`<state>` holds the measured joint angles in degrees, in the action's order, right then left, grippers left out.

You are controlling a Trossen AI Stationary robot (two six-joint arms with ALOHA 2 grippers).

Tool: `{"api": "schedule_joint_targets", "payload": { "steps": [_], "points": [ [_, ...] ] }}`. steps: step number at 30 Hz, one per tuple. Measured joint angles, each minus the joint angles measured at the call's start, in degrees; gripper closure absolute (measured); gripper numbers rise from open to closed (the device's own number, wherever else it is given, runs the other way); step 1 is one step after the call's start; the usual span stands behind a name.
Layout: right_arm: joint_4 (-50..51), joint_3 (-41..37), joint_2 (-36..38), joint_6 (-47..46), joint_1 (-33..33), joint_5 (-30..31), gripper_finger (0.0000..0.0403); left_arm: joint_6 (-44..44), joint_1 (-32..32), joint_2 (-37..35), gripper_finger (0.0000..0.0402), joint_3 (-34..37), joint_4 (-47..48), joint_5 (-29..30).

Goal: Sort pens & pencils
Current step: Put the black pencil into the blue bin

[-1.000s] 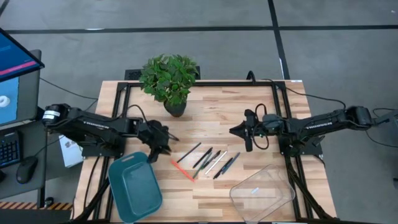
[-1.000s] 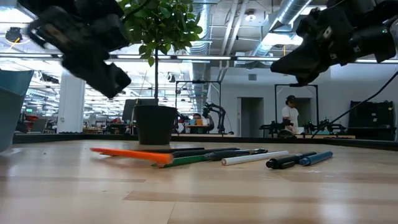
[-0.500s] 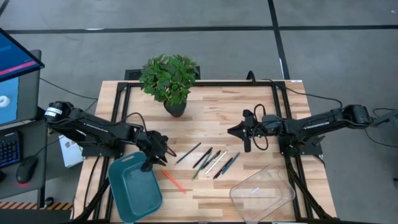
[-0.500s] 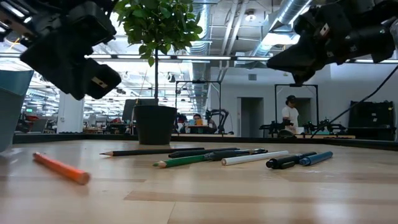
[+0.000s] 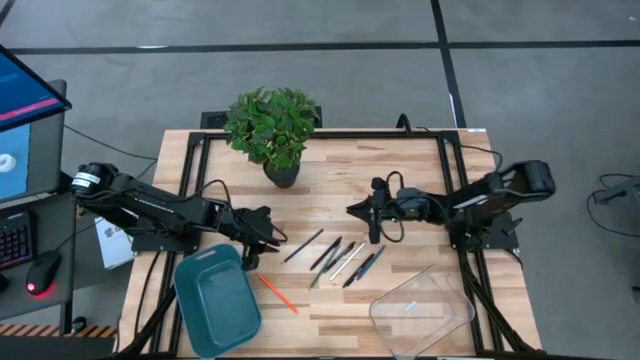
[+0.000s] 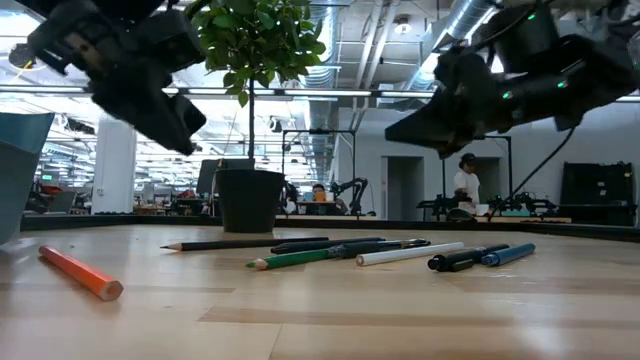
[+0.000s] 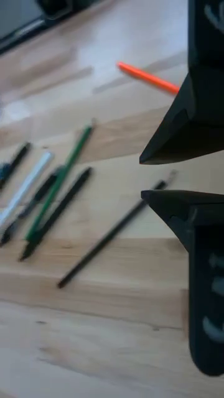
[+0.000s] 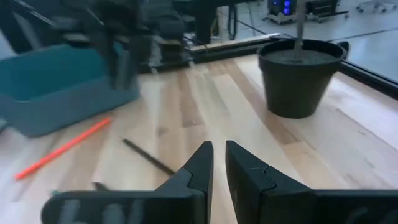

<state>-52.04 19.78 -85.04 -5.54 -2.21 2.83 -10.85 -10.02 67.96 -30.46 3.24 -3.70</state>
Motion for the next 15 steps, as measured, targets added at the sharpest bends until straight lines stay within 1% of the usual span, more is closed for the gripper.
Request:
{"api": "schedule_joint_targets", "payload": {
  "steps": [4,8,12,15],
  "points": [
    [-0.87,0.52,-0.82,-0.01,-3.22,-1.37,0.0337,-2.47,-0.07,3.63,0.0335,-0.03,-3.93,2.83],
    [-0.04,0.54,1.90,0.00,-5.17,-3.08,0.0337,-4.62,-0.02,10.36,0.0335,-0.21,-6.60,4.91],
    [5.30,0.52,5.02,0.11,-5.39,-3.23,0.0337,-7.84,-0.11,16.09,0.0335,-2.07,-10.94,6.98],
    [9.86,0.52,7.35,0.17,-5.39,-3.23,0.0337,-9.53,-1.01,18.85,0.0335,-3.67,-11.65,8.78]
  ]
}}
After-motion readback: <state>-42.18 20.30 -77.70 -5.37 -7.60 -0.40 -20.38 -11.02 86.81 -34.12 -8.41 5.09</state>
